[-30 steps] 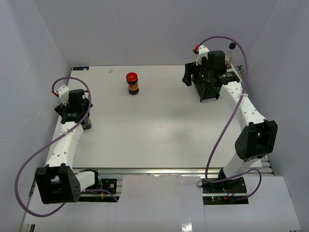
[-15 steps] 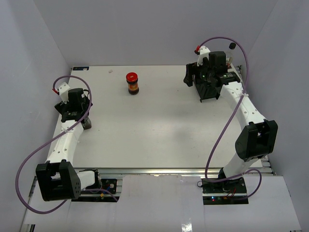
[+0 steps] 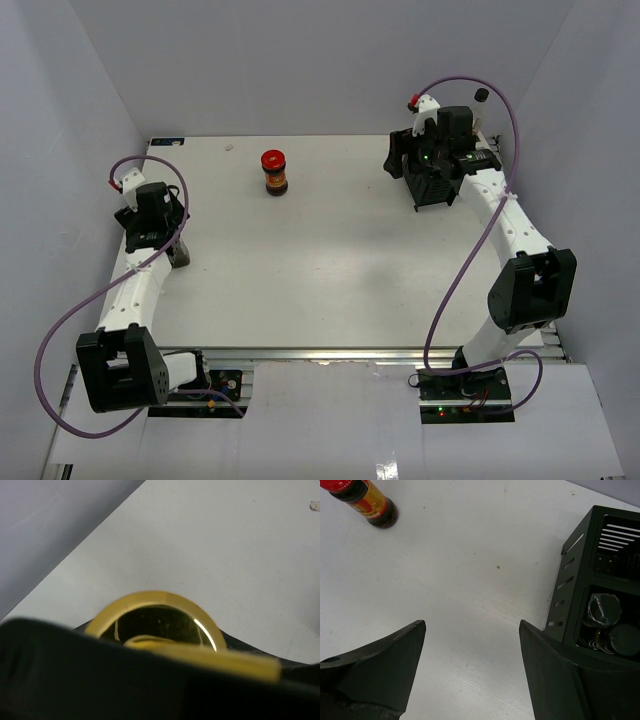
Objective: Organize the condiment bottles
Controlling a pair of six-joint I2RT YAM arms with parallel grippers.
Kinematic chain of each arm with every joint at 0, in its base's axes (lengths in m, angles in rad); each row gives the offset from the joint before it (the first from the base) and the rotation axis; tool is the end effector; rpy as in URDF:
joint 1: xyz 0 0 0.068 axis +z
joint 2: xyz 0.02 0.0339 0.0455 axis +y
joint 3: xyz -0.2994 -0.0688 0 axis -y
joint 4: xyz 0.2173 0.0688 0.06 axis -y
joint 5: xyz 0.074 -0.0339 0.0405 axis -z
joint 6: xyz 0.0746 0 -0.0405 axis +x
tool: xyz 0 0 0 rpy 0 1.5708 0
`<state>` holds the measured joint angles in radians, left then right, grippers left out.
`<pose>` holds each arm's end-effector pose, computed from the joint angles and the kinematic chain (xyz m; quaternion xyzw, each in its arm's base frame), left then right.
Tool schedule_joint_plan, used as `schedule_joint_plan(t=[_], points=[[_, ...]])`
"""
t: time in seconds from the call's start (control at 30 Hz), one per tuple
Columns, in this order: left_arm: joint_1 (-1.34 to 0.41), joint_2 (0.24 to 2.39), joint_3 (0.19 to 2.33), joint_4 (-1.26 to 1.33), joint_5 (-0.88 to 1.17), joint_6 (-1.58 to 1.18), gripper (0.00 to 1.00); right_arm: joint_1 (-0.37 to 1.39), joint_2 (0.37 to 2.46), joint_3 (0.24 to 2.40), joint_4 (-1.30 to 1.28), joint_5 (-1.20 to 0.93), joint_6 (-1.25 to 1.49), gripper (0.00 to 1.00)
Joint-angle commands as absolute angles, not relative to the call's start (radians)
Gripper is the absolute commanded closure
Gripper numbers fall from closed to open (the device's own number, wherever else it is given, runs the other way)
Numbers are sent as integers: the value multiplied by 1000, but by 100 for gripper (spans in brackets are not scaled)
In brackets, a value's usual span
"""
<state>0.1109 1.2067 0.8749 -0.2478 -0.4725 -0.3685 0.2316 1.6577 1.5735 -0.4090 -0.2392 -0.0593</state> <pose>0.2505 0.0621 0.3023 -0.3112 0.8044 0.1448 0.4850 0.3819 0.1082 0.3839 -0.1841 0.8343 0.1459 0.4987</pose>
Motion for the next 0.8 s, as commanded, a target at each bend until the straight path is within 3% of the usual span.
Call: schedule_joint_plan(t=[0.0,0.17,0.27,0.33,0.53,0.7,0.77], points=[[118,1235,876,-214,-376,-343,17,222,1631,1571,-365,-258,-63,18],[118,1240,885,-241,-351,-341,25,222,1623,1562,-361,-262,-58,18],[118,1206,871,-240,-327,-341,40,222,1619,1559,-360,-267,-53,18],[117,1191,861,-239,-309,-341,56,222,1615,1556,-359,-270,-50,19],[104,1159,848,-245,-296,-342,74,222,1602,1542,-355,-276,-33,18],[42,1160,845,-253,-288,-360,100,223,1594,1537,-350,-278,-20,18],[3,1156,837,-252,-265,-387,100,222,1595,1532,-344,-280,-14,19]])
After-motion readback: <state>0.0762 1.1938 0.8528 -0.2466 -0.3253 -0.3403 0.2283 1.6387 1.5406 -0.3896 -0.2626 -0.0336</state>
